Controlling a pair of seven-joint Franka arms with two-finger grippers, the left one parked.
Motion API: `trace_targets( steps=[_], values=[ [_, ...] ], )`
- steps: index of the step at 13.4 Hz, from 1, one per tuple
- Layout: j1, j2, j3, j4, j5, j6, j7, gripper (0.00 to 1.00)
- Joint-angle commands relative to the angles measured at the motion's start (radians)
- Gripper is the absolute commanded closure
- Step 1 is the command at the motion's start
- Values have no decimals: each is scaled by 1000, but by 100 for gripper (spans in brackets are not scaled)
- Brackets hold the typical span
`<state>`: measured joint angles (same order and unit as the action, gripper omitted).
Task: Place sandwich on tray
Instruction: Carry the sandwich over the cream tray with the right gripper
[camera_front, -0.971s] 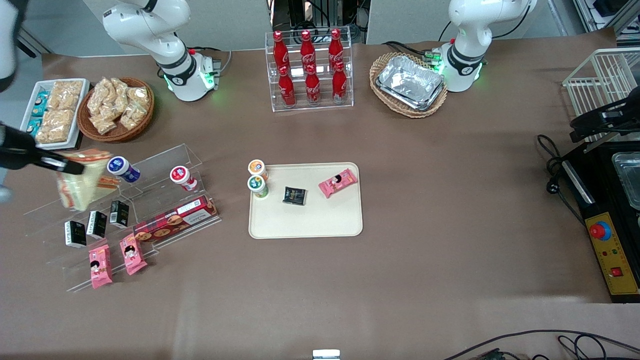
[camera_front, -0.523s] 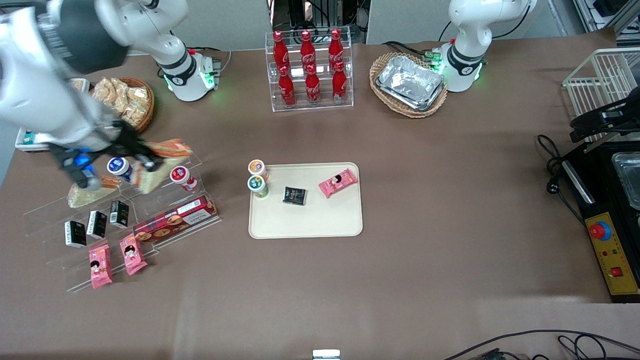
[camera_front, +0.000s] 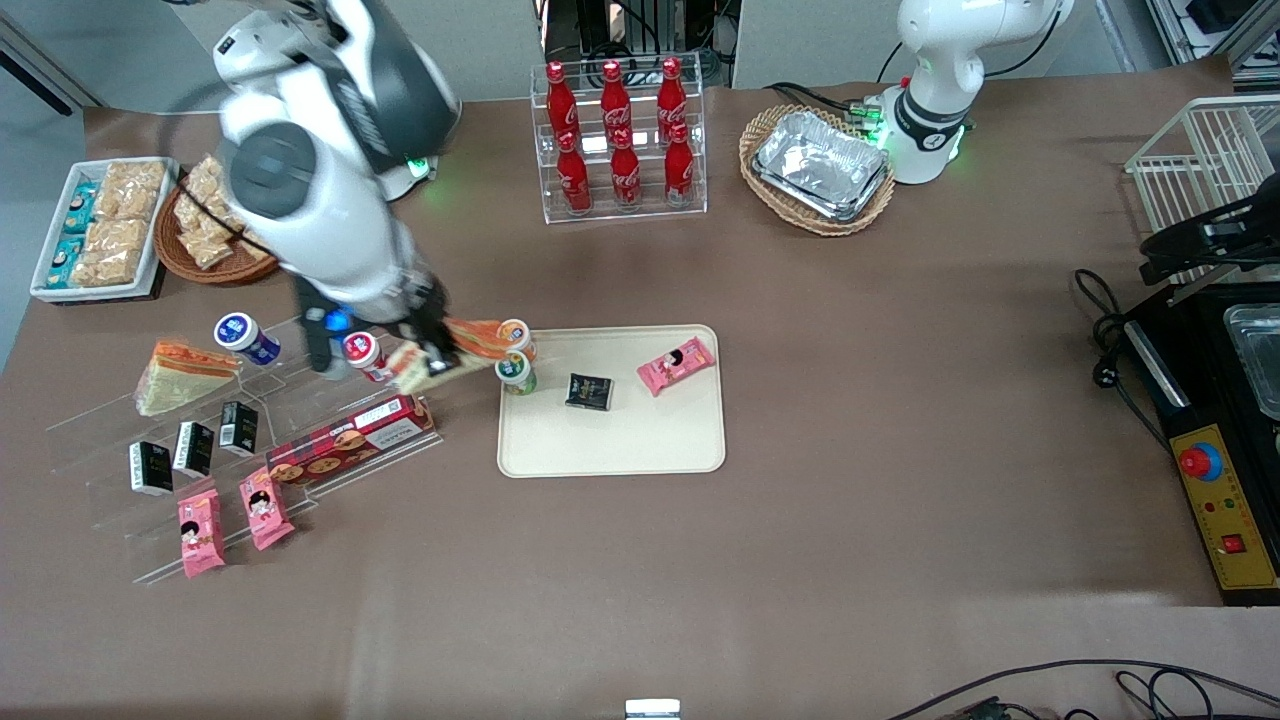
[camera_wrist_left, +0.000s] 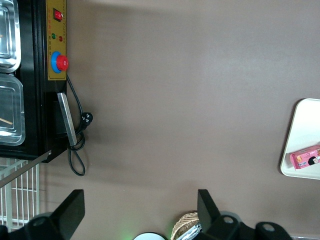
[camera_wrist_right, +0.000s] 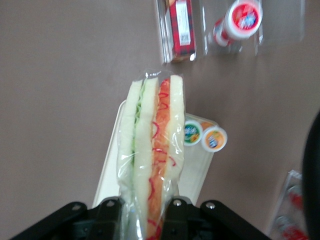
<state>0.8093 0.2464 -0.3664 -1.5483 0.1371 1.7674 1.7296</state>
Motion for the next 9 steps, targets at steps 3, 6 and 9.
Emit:
trace_targets(
  steps=[3,6,9],
  values=[
    [-7,138,118,17,-51,150,241,100],
    [-6,215,164,17,-100,292,353,100],
    [-2,292,167,17,-100,398,402,100]
  ],
)
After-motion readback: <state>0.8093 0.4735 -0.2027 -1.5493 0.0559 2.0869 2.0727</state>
